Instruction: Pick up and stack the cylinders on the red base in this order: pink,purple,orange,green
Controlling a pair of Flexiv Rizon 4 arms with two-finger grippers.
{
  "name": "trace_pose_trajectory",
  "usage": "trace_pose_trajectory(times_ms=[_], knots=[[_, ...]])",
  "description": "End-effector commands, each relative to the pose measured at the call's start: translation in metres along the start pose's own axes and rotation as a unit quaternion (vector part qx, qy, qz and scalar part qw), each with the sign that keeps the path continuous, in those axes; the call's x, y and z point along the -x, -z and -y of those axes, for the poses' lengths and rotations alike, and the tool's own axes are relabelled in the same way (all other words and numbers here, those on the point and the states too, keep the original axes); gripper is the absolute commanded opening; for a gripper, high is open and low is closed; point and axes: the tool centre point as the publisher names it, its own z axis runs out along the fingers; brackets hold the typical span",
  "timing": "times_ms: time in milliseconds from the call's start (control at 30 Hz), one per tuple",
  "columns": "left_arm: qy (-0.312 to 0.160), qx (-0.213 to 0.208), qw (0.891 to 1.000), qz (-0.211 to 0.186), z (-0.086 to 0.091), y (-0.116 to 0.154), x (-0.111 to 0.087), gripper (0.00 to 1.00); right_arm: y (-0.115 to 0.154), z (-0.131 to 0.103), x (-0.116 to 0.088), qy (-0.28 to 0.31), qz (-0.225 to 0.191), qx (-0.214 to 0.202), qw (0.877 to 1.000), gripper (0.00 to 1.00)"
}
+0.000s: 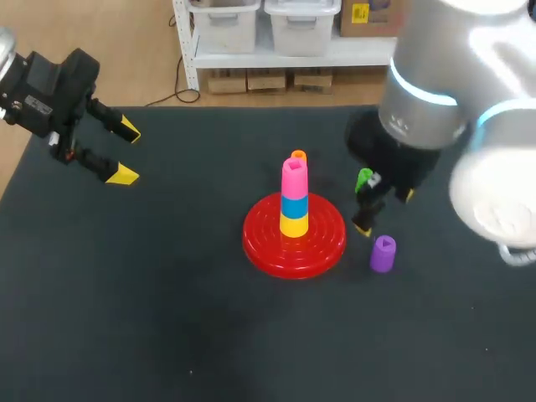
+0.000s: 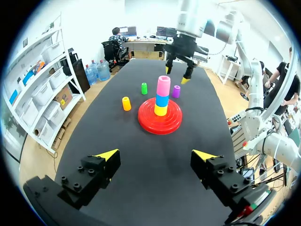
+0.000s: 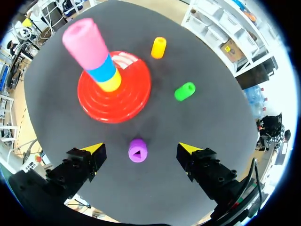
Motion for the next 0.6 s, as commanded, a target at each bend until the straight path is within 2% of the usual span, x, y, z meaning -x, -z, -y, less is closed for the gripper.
trace_pose_trajectory(times_ms=[33,200,367,600], knots=[[-0.001,0.001,1.0,0.001,0.0,0.0,-0.001,1.0,-0.013,-0.002,-0.009,0.0,0.042,0.007,0.999,1.0],[-0.001,0.001,1.0,0.001,0.0,0.0,-0.001,1.0,-0.026,-0.002,-0.008,-0.011,-0.009,0.015,1.0,1.0],[-0.001,0.001,1.0,0.001,0.0,0.0,-0.001,1.0,-0.029,-0.001,-0.006,-0.002,-0.018,0.014,1.0,1.0],[-0.001,0.001,1.0,0.001,0.0,0.0,-0.001,1.0,-0.037,-0.004,-0.015,0.006,-0.03,0.013,0.999,1.0]])
